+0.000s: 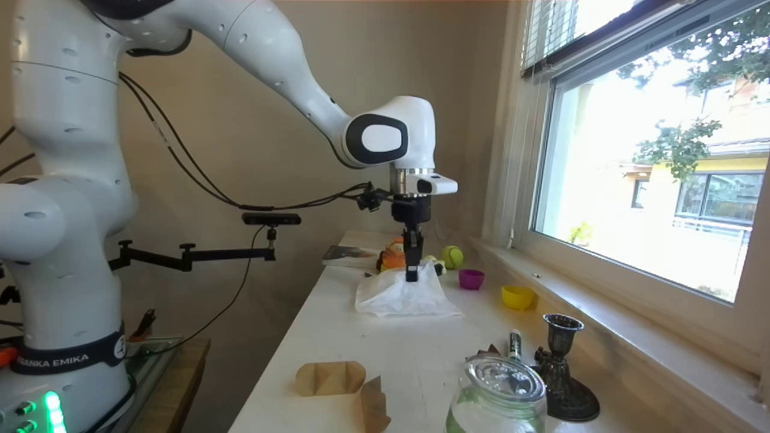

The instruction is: Use the paper towel to wipe the surface

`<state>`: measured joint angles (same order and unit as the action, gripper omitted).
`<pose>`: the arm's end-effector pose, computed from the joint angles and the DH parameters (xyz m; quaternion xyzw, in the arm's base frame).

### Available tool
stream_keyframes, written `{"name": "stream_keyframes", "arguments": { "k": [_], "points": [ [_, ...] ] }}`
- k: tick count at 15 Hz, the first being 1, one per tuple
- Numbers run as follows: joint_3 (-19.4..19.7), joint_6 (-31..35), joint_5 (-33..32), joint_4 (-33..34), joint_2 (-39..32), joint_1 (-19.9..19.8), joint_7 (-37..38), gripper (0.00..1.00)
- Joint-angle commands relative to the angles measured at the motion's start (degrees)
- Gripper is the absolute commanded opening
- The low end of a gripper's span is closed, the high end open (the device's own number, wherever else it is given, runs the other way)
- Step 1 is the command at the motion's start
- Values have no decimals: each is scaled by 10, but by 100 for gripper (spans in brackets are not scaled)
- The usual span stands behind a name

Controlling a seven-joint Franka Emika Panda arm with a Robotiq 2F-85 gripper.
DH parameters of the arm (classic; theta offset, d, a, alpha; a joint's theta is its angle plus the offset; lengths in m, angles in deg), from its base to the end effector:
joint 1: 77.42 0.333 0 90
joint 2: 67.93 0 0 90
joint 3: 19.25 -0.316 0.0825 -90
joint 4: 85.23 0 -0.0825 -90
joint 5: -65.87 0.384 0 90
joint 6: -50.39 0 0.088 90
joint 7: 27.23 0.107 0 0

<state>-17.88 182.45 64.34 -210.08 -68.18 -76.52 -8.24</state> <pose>0.5458 -0.0050 0.3998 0.9851 -0.1605 0.0616 0.0006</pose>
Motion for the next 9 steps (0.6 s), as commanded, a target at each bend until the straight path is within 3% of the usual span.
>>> {"name": "stream_keyframes", "arguments": {
  "k": [1,6,9],
  "points": [
    [5,-66,-8,7,28,-15,-17,2],
    [22,-11,-64,9,57,-46,52,2],
    [26,74,-58,2,63,-61,75,2]
  ]
}}
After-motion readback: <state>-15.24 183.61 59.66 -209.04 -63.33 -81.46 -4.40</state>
